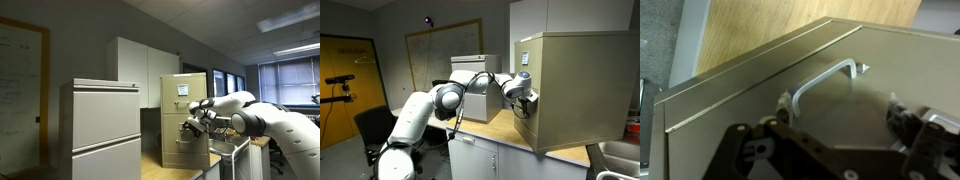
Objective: Open the bottom drawer of the cabinet to the right.
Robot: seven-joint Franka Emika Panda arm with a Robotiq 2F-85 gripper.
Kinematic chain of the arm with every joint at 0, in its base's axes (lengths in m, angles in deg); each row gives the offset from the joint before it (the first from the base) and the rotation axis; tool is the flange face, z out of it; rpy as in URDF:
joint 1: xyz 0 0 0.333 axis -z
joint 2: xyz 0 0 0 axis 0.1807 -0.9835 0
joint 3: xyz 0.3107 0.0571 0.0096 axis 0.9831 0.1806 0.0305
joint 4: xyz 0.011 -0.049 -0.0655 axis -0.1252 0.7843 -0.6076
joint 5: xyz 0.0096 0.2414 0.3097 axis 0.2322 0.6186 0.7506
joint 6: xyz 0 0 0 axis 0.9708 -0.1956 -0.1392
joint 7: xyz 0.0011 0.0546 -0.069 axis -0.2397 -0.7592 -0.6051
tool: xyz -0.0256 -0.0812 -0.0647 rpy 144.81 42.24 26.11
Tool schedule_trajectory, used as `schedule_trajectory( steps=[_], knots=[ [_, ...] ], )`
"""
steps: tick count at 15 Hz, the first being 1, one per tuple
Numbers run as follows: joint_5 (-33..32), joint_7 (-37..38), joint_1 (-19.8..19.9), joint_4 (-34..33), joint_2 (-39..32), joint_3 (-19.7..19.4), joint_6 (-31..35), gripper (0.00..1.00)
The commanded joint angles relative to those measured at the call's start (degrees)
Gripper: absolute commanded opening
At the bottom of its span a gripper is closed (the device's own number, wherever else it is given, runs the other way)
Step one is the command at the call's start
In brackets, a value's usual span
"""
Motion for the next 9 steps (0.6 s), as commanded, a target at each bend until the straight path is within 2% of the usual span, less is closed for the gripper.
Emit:
schedule_trajectory(
  steps=[1, 9],
  knots=[
    [-2.17, 2.28, 0.87, -1.95, -3.08, -0.83, 0.69, 1.00],
    [-10.17, 9.46, -0.02, -2.74, -6.51, -2.85, -2.02, 1.00]
  ],
)
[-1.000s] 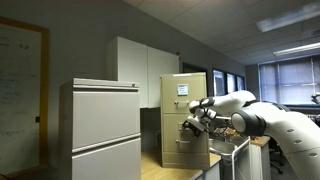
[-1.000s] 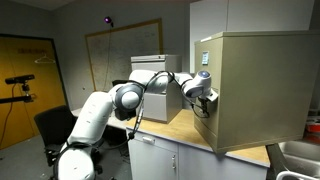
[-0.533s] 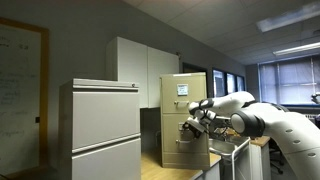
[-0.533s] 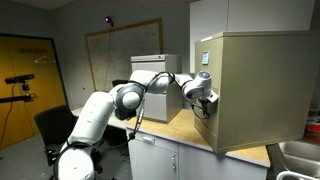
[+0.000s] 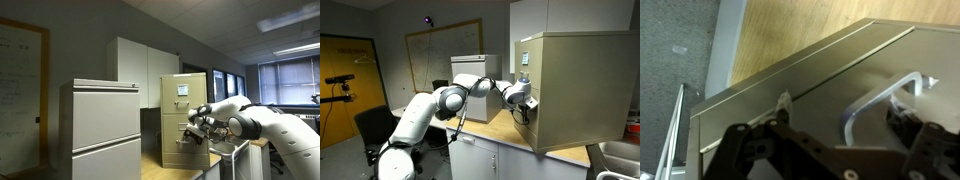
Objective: Open the bottom drawer of the cabinet to the right.
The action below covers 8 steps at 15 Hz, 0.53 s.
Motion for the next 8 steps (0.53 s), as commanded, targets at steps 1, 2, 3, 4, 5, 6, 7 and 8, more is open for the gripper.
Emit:
schedule_trajectory(
  steps=[1, 2, 3, 4, 5, 6, 7, 8],
  knots=[
    [-4.64, 4.09, 0.23, -3.62, -3.91, -2.66, -1.92, 1.00],
    [-5.83, 4.60, 0.08, -3.92, -4.57, -2.78, -2.63, 1.00],
    [-6.45, 4.58, -0.02, -4.19, -4.88, -2.84, -3.26, 1.00],
    [-6.93, 4.35, -0.01, -4.48, -5.12, -2.69, -4.06, 1.00],
    [-7.39, 4.14, -0.04, -4.73, -5.31, -2.53, -4.76, 0.77],
    [-7.28, 3.06, 0.24, -4.85, -5.22, -1.90, -5.97, 0.74],
    [-7.13, 2.11, 0.45, -5.09, -4.97, -1.33, -7.88, 0.68],
    [-6.97, 0.40, 0.48, -4.84, -4.37, -0.56, -8.62, 0.63]
  ],
)
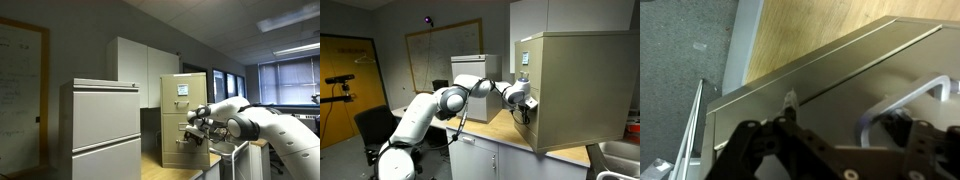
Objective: Open the bottom drawer of the cabinet to the right.
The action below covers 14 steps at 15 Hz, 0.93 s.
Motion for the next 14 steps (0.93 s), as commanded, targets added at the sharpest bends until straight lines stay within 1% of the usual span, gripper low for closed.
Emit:
schedule_trajectory(
  steps=[1, 3, 4, 7, 8, 11, 14],
  knots=[
    [-1.61, -3.92, 1.40, -3.05, -2.70, 0.91, -7.24, 0.55],
    [-0.79, -4.71, 0.78, -1.41, -1.60, 2.03, -4.95, 0.42],
    [-0.47, -5.01, 0.36, -0.02, -0.72, 2.52, -3.42, 0.33],
    [-0.43, -5.97, -1.34, 5.59, 3.43, 3.58, 1.53, 0.09],
    [-0.97, -6.43, -2.00, 7.55, 5.46, 3.46, 2.52, 0.07],
    [-3.95, -7.14, -3.72, 10.82, 10.28, 2.59, 3.15, 0.06],
    [-7.85, -7.89, -4.40, 13.04, 11.89, 2.48, 5.37, 0.05]
  ],
)
